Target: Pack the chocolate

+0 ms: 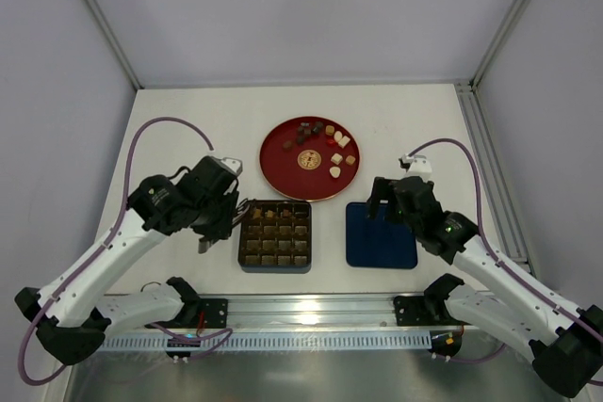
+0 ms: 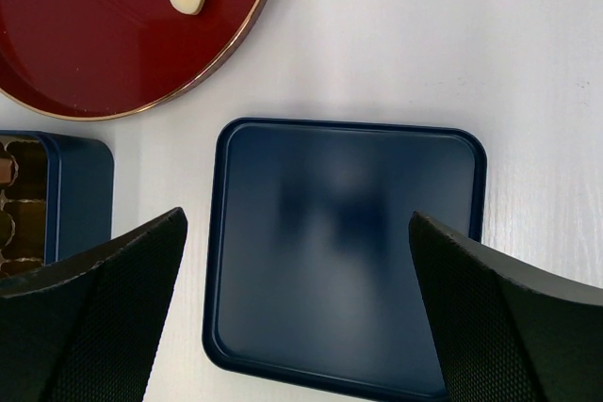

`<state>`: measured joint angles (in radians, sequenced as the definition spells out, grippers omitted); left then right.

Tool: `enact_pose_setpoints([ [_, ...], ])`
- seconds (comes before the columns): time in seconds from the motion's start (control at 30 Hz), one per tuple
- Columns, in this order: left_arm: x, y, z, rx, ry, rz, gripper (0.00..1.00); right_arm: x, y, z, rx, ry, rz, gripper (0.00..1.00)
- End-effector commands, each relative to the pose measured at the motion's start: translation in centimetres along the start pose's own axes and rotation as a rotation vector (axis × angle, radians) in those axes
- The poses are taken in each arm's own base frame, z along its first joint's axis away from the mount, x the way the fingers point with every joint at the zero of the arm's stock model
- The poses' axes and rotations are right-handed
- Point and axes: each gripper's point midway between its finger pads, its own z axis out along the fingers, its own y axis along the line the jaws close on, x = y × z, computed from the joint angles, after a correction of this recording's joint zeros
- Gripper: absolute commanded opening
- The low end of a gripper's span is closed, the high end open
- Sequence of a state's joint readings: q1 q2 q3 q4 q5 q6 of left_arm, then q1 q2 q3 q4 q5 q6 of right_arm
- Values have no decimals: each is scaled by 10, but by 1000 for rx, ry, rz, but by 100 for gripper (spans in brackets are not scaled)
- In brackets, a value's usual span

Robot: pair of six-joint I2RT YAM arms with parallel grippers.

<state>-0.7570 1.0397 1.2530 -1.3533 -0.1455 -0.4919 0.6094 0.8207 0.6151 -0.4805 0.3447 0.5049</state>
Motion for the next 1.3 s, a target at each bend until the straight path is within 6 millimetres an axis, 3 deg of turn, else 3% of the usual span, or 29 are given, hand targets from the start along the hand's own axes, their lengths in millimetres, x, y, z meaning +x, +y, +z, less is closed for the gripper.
enact_pose_setpoints([
  [0.0, 7, -1, -4, 27, 8, -9, 32, -21, 7, -4, -9, -54, 28, 100],
  [0.33, 21, -5, 10, 32, 57, -55, 32, -20, 7, -3, -5, -52, 27, 100],
  [0.53, 26, -4, 8, 41, 55, -61, 32, -19, 9, -1, -12, -45, 20, 100],
  [1.27, 20, -11, 12, 42, 72, -27, 36, -21, 7, -3, -5, -54, 24, 100],
])
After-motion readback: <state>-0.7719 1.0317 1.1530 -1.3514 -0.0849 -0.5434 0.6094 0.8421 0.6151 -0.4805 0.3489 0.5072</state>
